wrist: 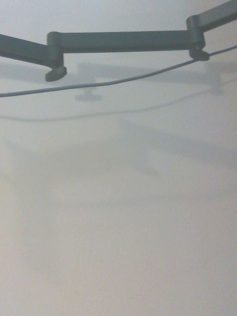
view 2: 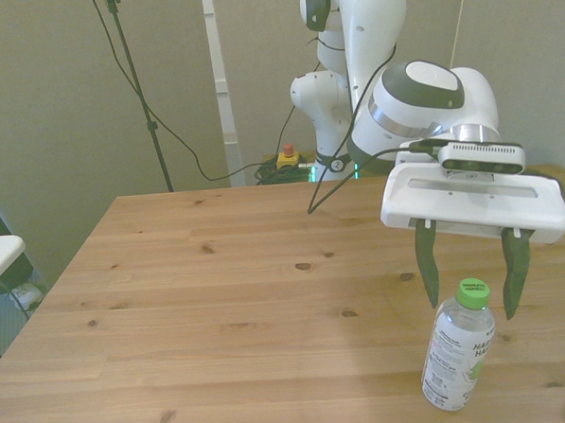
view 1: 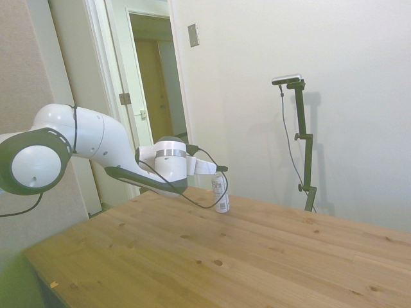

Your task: Stand the water bottle

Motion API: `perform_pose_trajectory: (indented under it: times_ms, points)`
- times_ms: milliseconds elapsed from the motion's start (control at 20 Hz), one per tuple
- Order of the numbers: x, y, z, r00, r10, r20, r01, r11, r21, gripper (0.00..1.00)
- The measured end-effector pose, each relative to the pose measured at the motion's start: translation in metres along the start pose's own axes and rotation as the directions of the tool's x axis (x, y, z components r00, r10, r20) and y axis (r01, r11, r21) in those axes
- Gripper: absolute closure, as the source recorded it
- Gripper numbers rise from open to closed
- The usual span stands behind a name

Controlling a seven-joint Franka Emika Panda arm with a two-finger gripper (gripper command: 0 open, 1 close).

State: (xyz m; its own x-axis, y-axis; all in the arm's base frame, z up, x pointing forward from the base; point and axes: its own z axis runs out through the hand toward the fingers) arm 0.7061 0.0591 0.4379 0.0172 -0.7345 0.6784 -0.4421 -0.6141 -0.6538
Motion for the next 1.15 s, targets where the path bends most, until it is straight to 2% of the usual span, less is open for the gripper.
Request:
perform_pose_trajectory:
  times_ms: [150, 350, 500, 650, 850, 1000, 1150]
  points:
    - [0.012, -0.016, -0.023, 1.000, -0.004, 0.018, 0.004, 1.000, -0.006, 0.00]
    - [0.040, -0.028, -0.068, 0.998, -0.025, 0.055, 0.027, 0.999, -0.042, 0.00]
    - [0.057, -0.025, -0.105, 0.995, -0.038, 0.093, 0.046, 0.995, -0.093, 0.00]
    - [0.066, -0.009, -0.137, 0.987, -0.048, 0.151, 0.074, 0.983, -0.166, 0.00]
    - [0.071, 0.025, -0.162, 0.965, -0.048, 0.258, 0.127, 0.946, -0.298, 0.00]
    - [0.079, 0.043, -0.175, 0.933, -0.039, 0.358, 0.185, 0.905, -0.382, 0.00]
    - [0.103, 0.053, -0.191, 0.895, -0.020, 0.445, 0.238, 0.866, -0.439, 0.00]
